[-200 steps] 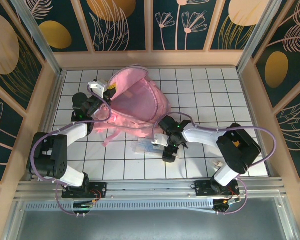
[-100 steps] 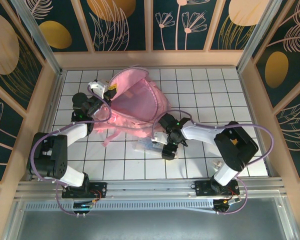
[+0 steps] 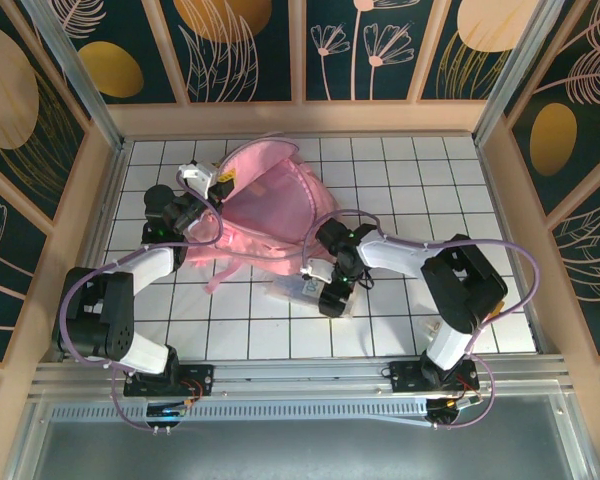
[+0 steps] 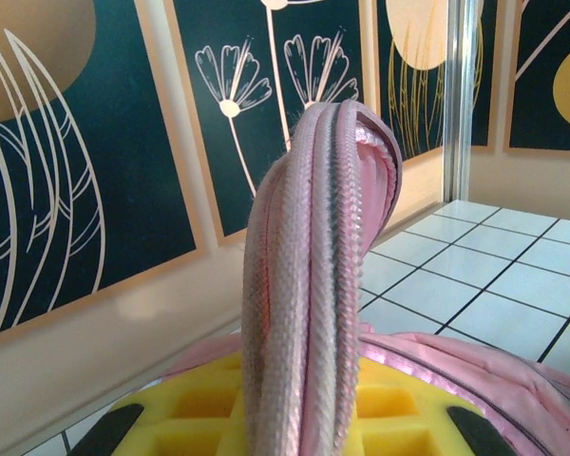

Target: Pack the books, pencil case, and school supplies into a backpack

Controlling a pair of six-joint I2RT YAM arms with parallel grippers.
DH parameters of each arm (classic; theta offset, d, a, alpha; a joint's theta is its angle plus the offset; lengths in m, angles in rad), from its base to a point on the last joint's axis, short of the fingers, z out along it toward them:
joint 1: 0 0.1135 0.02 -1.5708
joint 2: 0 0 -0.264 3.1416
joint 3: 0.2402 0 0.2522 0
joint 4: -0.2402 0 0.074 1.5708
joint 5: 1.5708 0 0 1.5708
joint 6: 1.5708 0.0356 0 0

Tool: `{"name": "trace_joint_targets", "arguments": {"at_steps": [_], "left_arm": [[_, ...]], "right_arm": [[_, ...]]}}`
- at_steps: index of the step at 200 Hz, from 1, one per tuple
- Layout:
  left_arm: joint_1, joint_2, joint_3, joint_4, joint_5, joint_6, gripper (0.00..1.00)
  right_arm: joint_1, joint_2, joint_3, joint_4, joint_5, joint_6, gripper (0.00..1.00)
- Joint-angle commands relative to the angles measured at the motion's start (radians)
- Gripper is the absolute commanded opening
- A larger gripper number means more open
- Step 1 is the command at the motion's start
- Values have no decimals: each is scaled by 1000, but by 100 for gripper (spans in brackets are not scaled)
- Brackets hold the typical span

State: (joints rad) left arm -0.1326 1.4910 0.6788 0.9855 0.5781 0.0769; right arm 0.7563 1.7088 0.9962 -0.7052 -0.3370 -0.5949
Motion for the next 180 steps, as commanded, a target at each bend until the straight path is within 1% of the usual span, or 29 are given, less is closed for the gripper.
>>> {"name": "trace_joint_targets", "arguments": {"at_steps": [1, 40, 62, 95, 136, 180], "left_arm": [[11, -37, 33, 72, 24, -4, 0], [11, -41, 27, 61, 21, 8, 0], [11, -46, 28, 35, 23, 28, 0], [11, -53, 26, -12, 36, 64, 0], [9, -55, 15, -21, 58, 77, 0], [10, -63, 15, -24, 74, 74, 0]], "right_arm": [[17, 3, 16, -149, -174, 22, 80], [35, -59, 54, -203, -166, 31, 80], [72, -89, 67, -247, -151, 35, 81], [131, -152, 116, -297, -169, 50, 80], [136, -239, 181, -259, -124, 55, 79], [124, -261, 208, -216, -50, 38, 77]]}}
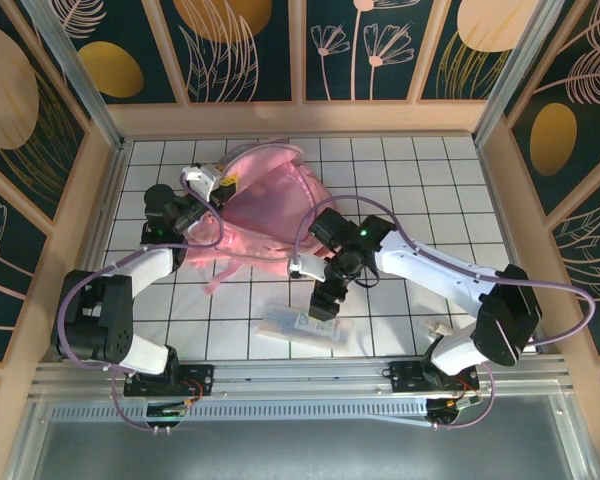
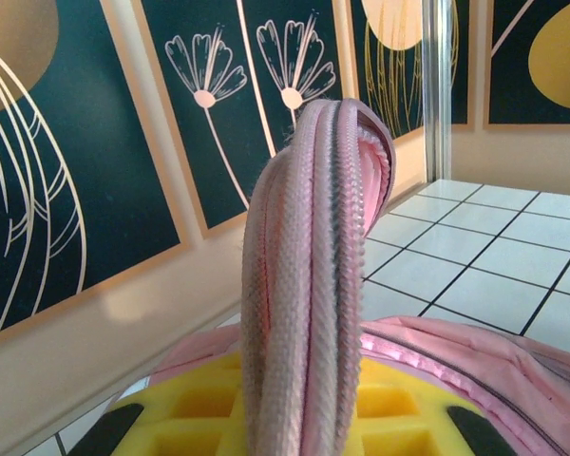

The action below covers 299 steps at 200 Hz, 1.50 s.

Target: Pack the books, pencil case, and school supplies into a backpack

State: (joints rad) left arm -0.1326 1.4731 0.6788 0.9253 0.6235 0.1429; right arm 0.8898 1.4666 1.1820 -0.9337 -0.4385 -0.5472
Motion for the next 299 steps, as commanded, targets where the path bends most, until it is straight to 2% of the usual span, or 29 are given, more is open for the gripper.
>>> {"name": "trace_joint_targets", "arguments": {"at_steps": [1, 16, 32, 48, 58, 68, 77, 87, 103, 127, 161, 204, 216, 241, 249, 261, 274, 299], "left_arm": [[10, -45, 16, 35, 28, 8, 0], [10, -48, 16, 24, 30, 17, 0], [10, -55, 16, 9, 30, 28, 0], [10, -63, 16, -4, 21, 34, 0], [10, -67, 15, -14, 18, 39, 0], [10, -71, 16, -31, 19, 47, 0], [10, -75, 15, -39, 21, 50, 0], [10, -77, 13, -43, 21, 55, 0], [10, -76, 8, -43, 19, 55, 0], [10, -70, 7, -39, 31, 53, 0], [11, -74, 13, -63, 36, 63, 0], [10, -95, 10, -106, 28, 107, 0], [10, -98, 10, -114, 30, 115, 0], [11, -100, 9, -130, 20, 136, 0], [11, -97, 10, -129, 18, 136, 0], [10, -90, 10, -126, 21, 133, 0], [10, -84, 13, -122, 26, 128, 0], [10, -78, 14, -117, 30, 124, 0]], "right_arm": [[-10, -20, 22, 14, 51, -9, 78], [-28, -24, 22, 23, 55, 2, 78], [-65, -22, 3, 67, 117, 75, 80], [-96, 1, -28, 148, 180, 258, 78], [-90, 27, -40, 191, 235, 461, 78], [-77, 21, -86, 227, 188, 619, 77], [-37, -9, -154, 281, 118, 681, 76], [21, -48, -216, 317, 119, 729, 76], [61, -51, -264, 303, 94, 757, 76], [68, 42, -271, 300, 61, 749, 72], [110, 165, -202, 224, 254, 733, 77], [165, 278, -178, 213, 203, 709, 78], [192, 316, -165, 188, 250, 708, 74], [222, 370, -133, 139, 332, 724, 57], [226, 373, -128, 138, 333, 732, 54], [227, 368, -131, 149, 327, 748, 45], [226, 358, -140, 165, 312, 757, 41], [209, 330, -152, 177, 272, 766, 25]]}}
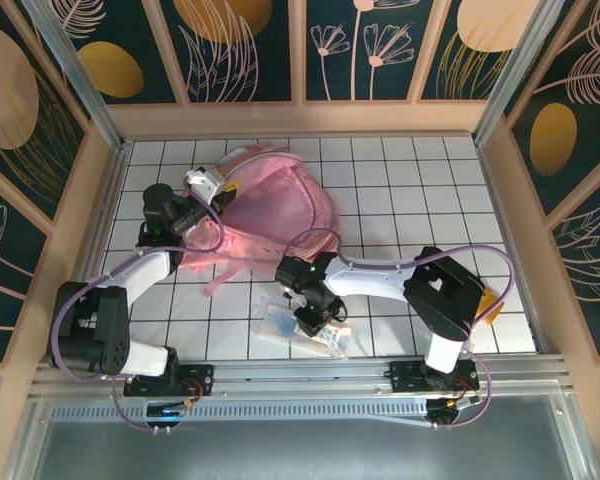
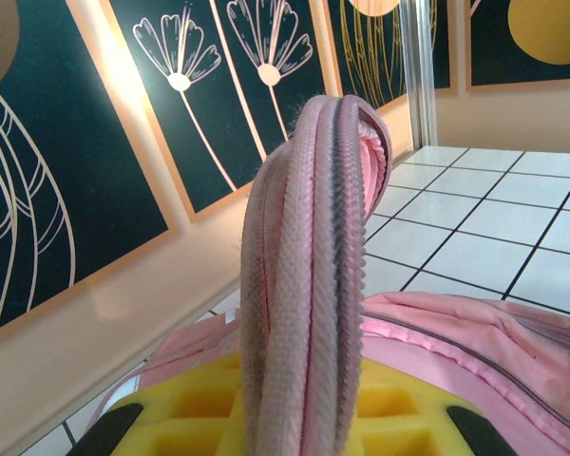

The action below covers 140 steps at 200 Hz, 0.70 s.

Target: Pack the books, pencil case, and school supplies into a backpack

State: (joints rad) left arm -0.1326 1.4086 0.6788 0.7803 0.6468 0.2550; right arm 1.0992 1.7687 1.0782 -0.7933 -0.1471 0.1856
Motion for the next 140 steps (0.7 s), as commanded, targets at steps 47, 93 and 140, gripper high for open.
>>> {"name": "trace_joint_targets", "arguments": {"at_steps": [47, 93, 140], "left_arm": [[10, -24, 14, 8, 10, 31, 0], [11, -38, 9, 7, 15, 41, 0], [10, -55, 2, 80, 120, 101, 0]], "right_arm": [[-15, -76, -46, 18, -97, 45, 5], [-36, -265, -21, -22, -298, 37, 0], [-215, -498, -36, 163, -571, 201, 0]]}}
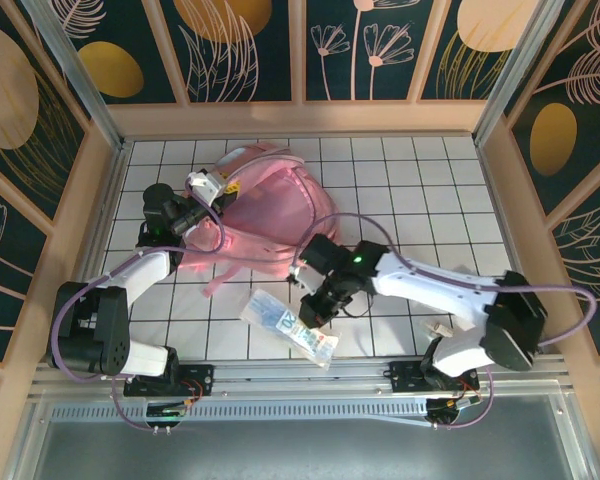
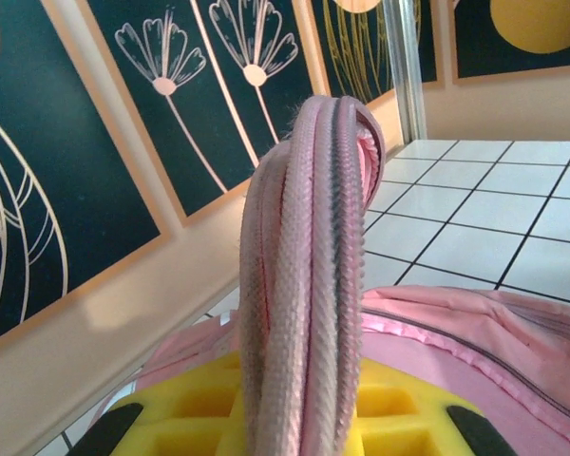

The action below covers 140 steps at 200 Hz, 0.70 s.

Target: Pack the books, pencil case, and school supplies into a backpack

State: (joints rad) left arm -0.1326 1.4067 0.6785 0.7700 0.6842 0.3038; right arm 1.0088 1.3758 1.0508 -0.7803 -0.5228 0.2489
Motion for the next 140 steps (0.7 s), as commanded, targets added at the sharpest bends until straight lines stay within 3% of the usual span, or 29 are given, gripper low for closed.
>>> {"name": "trace_joint_targets", "arguments": {"at_steps": [1, 28, 54, 76, 110, 140], "left_arm": [[10, -54, 3, 90, 84, 53, 0], [8, -62, 22, 88, 138, 74, 0], [-10, -71, 30, 84, 170, 88, 0], [-39, -69, 37, 66, 173, 107, 0], [-62, -75, 52, 45, 158, 120, 0], [-77, -71, 60, 16, 180, 134, 0]], "right_arm": [[-132, -110, -12, 161, -197, 149, 0], [-302, -168, -89, 487, -252, 438, 0], [-387, -32, -80, 628, -224, 708, 0], [-380, 164, -17, 713, -241, 891, 0], [-356, 257, -95, 1010, -72, 1295, 0], [-359, 363, 79, 953, 103, 1321, 0]]}}
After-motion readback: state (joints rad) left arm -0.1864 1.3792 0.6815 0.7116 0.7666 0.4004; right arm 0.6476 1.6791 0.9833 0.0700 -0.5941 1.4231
